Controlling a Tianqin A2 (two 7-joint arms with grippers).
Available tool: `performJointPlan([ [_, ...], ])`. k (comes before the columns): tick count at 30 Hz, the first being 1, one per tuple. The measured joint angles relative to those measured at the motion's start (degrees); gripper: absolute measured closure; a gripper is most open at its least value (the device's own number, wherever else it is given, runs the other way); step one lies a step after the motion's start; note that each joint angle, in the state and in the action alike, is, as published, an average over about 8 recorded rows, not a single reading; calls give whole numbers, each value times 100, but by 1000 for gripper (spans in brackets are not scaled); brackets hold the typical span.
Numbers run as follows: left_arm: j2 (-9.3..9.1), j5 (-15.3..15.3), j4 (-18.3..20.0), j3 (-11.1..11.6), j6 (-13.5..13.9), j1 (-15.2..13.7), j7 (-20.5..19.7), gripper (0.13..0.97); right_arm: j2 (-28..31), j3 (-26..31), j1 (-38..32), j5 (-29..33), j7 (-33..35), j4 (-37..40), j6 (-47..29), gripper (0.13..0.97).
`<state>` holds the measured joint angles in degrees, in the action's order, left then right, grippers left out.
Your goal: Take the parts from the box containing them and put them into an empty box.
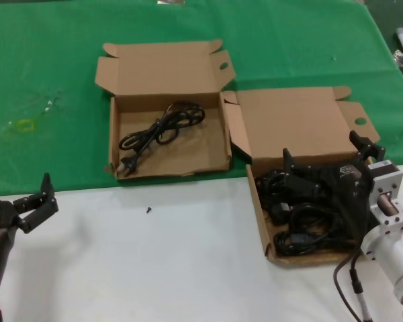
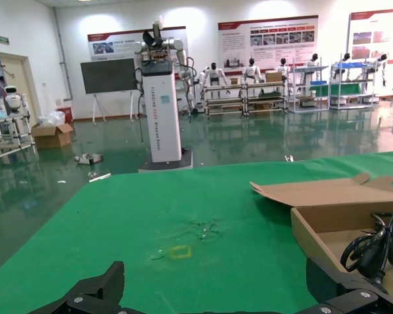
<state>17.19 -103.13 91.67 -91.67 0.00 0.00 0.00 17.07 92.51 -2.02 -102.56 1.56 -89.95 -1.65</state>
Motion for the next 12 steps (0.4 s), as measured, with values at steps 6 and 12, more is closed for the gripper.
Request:
performJointPlan([
  [6,0,0,0,0,0,0,0,132,0,0,0,0,0,0,0,129],
  [12,0,0,0,0,0,0,0,132,0,0,0,0,0,0,0,129],
])
